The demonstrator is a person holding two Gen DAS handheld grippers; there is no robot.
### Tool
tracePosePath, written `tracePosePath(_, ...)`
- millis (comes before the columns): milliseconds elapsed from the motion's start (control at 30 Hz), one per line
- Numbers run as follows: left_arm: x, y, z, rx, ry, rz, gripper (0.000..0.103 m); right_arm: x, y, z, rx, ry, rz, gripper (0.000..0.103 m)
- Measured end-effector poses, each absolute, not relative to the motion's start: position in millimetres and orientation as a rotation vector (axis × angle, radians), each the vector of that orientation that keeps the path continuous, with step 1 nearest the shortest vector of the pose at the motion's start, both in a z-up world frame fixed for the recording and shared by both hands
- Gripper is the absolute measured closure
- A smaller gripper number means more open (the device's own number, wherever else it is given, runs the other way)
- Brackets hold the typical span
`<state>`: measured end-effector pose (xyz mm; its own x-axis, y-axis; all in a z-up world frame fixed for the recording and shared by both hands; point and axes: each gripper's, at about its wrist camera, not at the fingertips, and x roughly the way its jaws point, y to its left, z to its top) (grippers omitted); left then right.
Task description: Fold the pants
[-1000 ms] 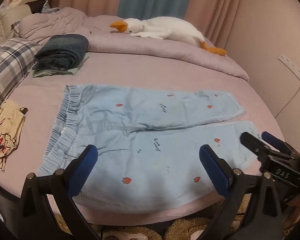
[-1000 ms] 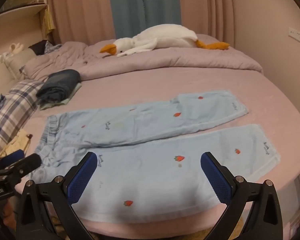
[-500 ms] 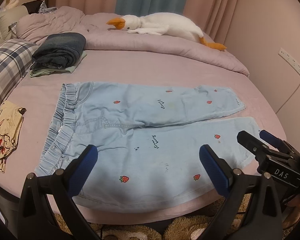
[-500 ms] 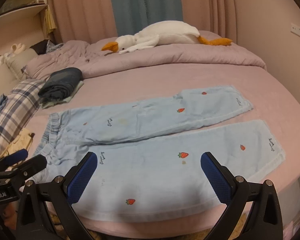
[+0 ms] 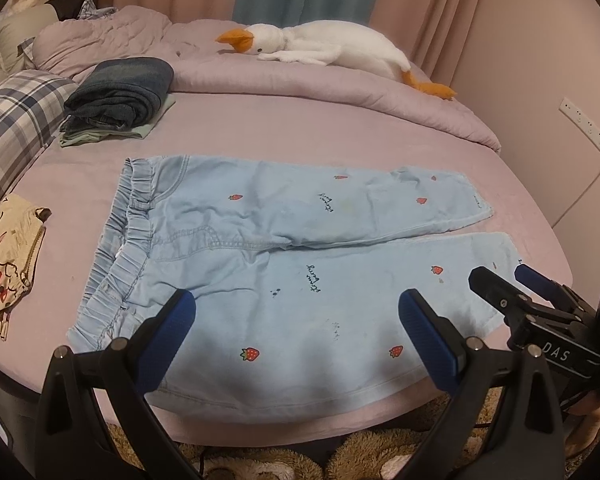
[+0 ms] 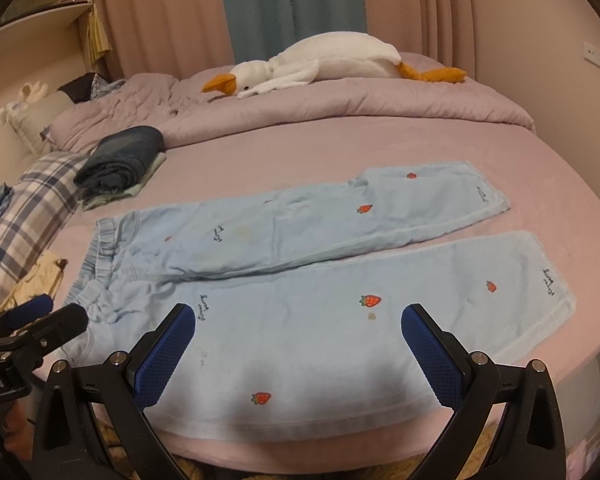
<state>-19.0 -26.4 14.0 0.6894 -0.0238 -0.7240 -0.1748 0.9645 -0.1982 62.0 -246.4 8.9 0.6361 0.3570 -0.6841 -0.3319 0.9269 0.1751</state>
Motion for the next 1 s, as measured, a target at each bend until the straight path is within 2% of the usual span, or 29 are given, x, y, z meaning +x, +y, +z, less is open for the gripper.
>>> tracePosePath(1000,-9.1,-19.0,9.1,-0.28,0.851,0.084,0.002,71.9,-267.5,0.7,0.068,0.818,0.32,0.0)
